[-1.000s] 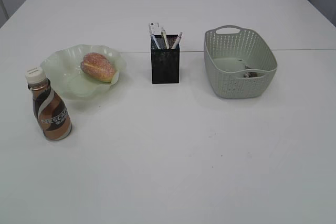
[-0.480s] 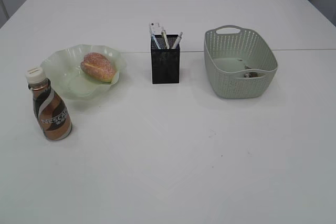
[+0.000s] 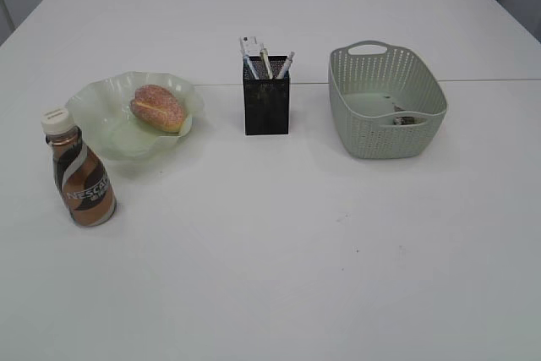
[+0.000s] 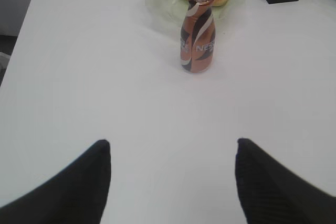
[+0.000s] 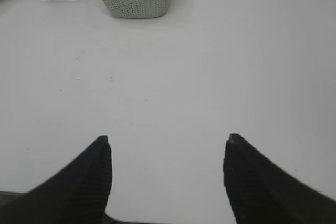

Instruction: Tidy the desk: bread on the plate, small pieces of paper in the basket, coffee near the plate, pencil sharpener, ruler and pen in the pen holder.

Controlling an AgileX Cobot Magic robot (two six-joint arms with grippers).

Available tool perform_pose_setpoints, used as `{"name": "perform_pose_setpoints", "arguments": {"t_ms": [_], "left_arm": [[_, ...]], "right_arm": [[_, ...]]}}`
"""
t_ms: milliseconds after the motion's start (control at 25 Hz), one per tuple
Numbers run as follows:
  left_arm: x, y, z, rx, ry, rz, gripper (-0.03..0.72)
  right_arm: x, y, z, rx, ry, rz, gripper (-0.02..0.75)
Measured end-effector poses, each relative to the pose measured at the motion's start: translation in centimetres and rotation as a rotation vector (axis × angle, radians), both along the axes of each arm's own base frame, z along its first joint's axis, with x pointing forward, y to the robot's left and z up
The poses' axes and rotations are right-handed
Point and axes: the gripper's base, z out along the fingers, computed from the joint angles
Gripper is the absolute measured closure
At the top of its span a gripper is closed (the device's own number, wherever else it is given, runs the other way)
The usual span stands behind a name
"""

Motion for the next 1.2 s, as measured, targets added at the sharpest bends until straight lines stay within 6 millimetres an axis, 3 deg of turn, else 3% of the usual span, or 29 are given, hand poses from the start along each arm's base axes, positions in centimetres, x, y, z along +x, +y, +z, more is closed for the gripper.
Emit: {"name": "perform_pose_setpoints", "arguments": {"t_ms": [1200], "left_arm": [[0.00, -0.04, 0.00, -0.005, 0.000, -0.003, 0.146]], "right_arm": [[0.00, 0.00, 0.00, 0.000, 0.000, 0.000, 0.248]]}}
